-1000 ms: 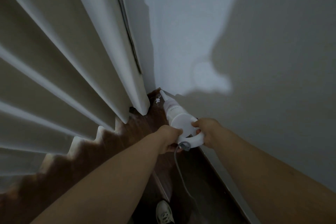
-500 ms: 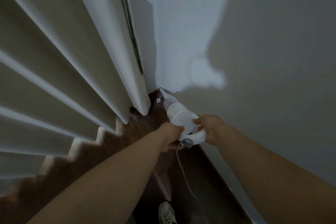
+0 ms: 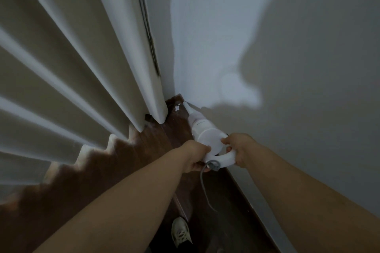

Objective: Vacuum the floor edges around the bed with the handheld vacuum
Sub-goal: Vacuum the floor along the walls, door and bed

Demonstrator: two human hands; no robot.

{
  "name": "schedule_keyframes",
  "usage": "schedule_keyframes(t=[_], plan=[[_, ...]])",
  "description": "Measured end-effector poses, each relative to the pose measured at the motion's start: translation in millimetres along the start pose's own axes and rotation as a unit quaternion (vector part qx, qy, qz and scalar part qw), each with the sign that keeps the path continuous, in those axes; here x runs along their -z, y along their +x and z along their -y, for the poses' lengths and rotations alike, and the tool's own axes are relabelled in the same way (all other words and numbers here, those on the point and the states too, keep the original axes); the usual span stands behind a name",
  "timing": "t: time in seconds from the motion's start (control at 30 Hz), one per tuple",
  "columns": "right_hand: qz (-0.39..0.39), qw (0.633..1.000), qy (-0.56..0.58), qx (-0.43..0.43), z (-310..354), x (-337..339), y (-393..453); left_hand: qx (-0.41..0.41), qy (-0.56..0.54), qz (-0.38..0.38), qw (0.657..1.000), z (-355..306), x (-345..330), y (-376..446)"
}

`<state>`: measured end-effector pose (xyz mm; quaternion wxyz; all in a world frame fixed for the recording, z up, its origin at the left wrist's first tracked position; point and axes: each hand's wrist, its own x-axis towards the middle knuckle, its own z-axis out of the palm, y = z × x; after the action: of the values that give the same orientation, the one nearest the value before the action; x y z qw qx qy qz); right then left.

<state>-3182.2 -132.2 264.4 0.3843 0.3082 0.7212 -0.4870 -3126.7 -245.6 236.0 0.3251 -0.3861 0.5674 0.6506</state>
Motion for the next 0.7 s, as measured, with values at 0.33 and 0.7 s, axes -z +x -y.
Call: schedule_keyframes(t=[0.33, 0.7], plan=[[0.012, 1.000, 0.014, 0.000, -102, 90, -40, 0.005, 0.009, 0.009, 1.000, 81, -101, -54], [0.008, 0.999, -0.048, -0.001, -179, 160, -69, -0.009, 0.008, 0.035, 0.999, 140, -177, -111]])
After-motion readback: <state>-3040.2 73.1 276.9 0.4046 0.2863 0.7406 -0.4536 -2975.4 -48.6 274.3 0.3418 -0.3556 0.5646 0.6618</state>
